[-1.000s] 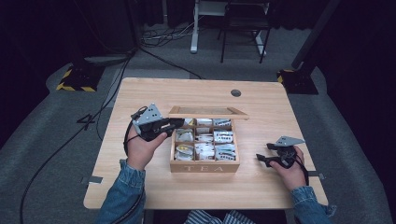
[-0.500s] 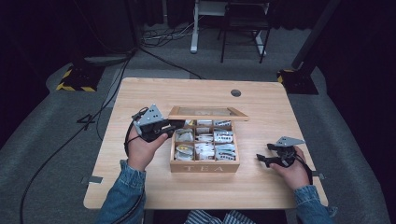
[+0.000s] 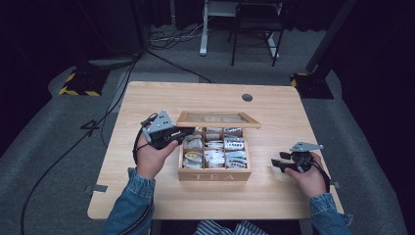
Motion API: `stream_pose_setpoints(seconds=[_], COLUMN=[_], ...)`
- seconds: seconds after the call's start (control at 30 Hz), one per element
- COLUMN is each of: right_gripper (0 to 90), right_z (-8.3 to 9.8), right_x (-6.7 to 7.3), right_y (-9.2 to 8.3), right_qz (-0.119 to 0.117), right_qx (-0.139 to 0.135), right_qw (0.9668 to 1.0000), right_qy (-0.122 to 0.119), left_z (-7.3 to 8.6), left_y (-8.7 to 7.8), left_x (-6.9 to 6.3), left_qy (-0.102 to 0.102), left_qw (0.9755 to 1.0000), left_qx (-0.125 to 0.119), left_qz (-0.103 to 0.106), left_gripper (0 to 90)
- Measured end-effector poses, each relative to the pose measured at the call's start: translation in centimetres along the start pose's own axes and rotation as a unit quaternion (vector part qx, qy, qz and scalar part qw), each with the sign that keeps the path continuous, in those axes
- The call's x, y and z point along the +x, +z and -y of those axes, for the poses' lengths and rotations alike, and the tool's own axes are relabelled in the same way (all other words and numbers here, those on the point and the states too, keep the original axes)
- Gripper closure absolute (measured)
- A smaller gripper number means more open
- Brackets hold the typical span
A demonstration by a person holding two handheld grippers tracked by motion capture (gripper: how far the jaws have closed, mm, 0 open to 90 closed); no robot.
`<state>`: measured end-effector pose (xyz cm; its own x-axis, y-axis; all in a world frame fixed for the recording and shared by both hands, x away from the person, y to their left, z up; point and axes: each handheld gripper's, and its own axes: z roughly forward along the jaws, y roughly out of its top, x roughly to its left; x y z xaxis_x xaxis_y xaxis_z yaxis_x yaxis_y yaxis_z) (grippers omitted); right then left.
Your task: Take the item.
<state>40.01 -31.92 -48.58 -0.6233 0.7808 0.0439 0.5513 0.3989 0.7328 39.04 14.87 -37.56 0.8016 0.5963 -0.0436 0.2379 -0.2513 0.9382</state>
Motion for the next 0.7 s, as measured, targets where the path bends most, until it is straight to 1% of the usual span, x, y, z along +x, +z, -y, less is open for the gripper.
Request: stream_pose_setpoints(seconds=[0.03, 0.07, 0.1, 0.13, 0.17, 0.23, 0.27, 0.3, 0.33, 0.37, 0.43, 0.5, 0.53, 0.6, 0.63, 0.67, 0.7], right_gripper=[44.7, 44.7, 44.3, 44.3, 44.3, 44.3, 44.7, 45.9, 45.9, 47.6, 48.0, 50.0, 50.8, 51.8, 53.1, 53.1, 53.7], right_z=[-0.3, -0.3, -0.7, -0.7, -1.2, -1.3, -1.5, -2.1, -2.1, -2.8, -3.0, -3.8, -4.0, -4.3, -4.7, -4.7, -5.2], right_x=[0.2, 0.2, 0.4, 0.4, 0.6, 0.6, 0.9, 1.4, 1.4, 2.0, 2.2, 3.0, 3.2, 3.4, 3.9, 3.9, 4.5], right_y=[-0.3, -0.3, -0.6, -0.6, -1.0, -1.1, -1.3, -1.6, -1.6, -2.0, -2.1, -2.6, -2.7, -2.9, -3.1, -3.1, -3.2], right_qz=[-0.005, -0.005, -0.01, -0.01, -0.012, -0.013, -0.016, -0.026, -0.026, -0.037, -0.04, -0.047, -0.051, -0.055, -0.064, -0.064, -0.068], right_qx=[-0.002, -0.002, -0.005, -0.005, -0.008, -0.009, -0.012, -0.02, -0.02, -0.028, -0.029, -0.032, -0.033, -0.032, -0.029, -0.029, -0.021], right_qw=[1.0, 1.0, 0.9999, 0.9999, 0.9999, 0.9999, 0.9998, 0.9993, 0.9993, 0.9987, 0.9986, 0.9983, 0.9981, 0.9979, 0.9975, 0.9975, 0.9974], right_qy=[0.002, 0.002, 0.007, 0.007, 0.008, 0.006, 0.009, 0.015, 0.015, 0.021, 0.02, 0.015, 0.01, 0.01, 0.007, 0.007, 0.007], left_z=[0.0, 0.0, 0.1, 0.1, 0.1, 0.1, 0.1, 0.1, 0.1, 0.1, 0.1, 0.1, 0.1, 0.2, 0.2, 0.2, 0.2], left_y=[0.0, 0.0, -0.1, -0.1, -0.1, -0.1, -0.1, -0.1, -0.1, 0.0, 0.0, 0.1, 0.2, 0.2, 0.2, 0.2, 0.2], left_x=[-0.1, -0.1, -0.1, -0.1, 0.0, -0.1, -0.1, -0.1, -0.1, -0.1, -0.1, -0.1, -0.1, -0.1, 0.0, 0.0, 0.0], left_qy=[0.001, 0.001, 0.0, 0.0, -0.001, 0.0, 0.0, 0.001, 0.001, 0.001, 0.0, 0.002, 0.001, -0.001, -0.001, 0.001, 0.001], left_qw=[1.0, 1.0, 1.0, 1.0, 1.0, 1.0, 1.0, 1.0, 1.0, 1.0, 1.0, 1.0, 1.0, 1.0, 1.0, 1.0, 1.0], left_qx=[0.002, 0.002, 0.0, 0.0, -0.002, -0.002, -0.002, -0.002, -0.002, -0.003, -0.002, -0.001, 0.0, 0.0, 0.0, 0.0, 0.001], left_qz=[0.0, 0.0, 0.002, 0.002, 0.002, 0.002, 0.001, 0.001, 0.001, 0.0, 0.0, -0.003, -0.002, -0.002, -0.001, -0.002, -0.002], left_gripper=[81.8, 81.9, 82.0, 82.1, 82.1, 82.0, 82.0, 82.0, 82.0, 82.0, 82.0, 81.7, 81.7, 81.6, 81.6, 81.6, 81.4])
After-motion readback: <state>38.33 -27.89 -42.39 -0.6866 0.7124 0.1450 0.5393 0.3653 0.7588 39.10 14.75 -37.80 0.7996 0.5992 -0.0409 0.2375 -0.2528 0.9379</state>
